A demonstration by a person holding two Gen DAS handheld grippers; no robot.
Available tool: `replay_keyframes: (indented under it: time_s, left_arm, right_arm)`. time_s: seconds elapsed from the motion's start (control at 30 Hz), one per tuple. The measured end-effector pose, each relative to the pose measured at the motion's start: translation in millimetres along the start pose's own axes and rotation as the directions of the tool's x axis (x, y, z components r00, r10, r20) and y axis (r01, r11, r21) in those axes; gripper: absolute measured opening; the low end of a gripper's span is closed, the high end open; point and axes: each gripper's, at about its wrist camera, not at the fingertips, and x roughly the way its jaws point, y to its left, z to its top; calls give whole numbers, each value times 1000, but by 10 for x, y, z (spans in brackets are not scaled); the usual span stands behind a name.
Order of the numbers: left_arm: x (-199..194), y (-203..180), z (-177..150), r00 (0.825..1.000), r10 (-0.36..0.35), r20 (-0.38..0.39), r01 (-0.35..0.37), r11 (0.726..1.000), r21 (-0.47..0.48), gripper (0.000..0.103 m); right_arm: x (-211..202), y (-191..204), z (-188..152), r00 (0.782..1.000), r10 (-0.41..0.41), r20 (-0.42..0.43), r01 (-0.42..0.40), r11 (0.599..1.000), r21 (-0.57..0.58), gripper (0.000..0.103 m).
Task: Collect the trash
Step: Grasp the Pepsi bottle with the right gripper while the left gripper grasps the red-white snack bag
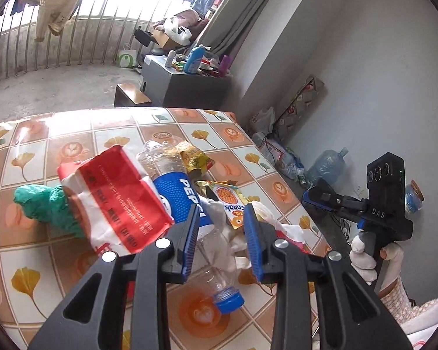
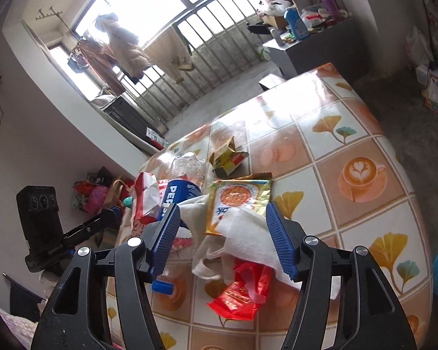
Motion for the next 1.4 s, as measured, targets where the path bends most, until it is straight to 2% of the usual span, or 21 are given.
replay_keyframes:
  time_s: [0.17,0.2,0.23,0.27,0.3,0.5,0.67,1.0,1.2,1.4]
  left_arm:
    - [-295,190,-57,997,54,62,-52,998,-40,31]
    - [-325,229,-60,995,62,72,-59,997,-50,34]
    - [-347,279,-63,994,72,79,-67,996,-65,41]
    - [-350,334,-67,993,90,79,-83,993,-83,47]
    - [-339,390,-79,991,111,75,-103,990,-99,48]
    - [-192,666,-195,989,143,34,-134,973,-190,49]
    - [-131,857,-296,991,131,4,-126,962,-243,49]
    - [-25,974,-391,995,94,-20,-95,956,-276,49]
    - [69,1038,-453,999,25,-45,-38,952,-304,49]
    - [183,1212,-499,997,-51,-57,24,915,-402,49]
  right_arm:
    - [386,312,53,996,36,-82,-39,998,-40,63]
    - [452,360,47,995,34,-98,-39,998,-46,63]
    - [523,415,50,993,32,-114,-38,998,-51,63]
    - [591,469,46,991,30,-130,-38,997,-60,64]
    - [658,512,36,989,20,-143,-30,997,-70,65]
    - [866,669,-106,977,-21,-213,-2,994,-106,65]
    - [981,795,-225,962,-6,-272,-29,992,-126,65]
    - [1372,779,-219,942,-98,-321,68,992,-104,65]
    - [1511,736,-221,936,-107,-336,81,993,-89,65]
    - [1506,665,-243,939,-60,-340,46,998,-49,64]
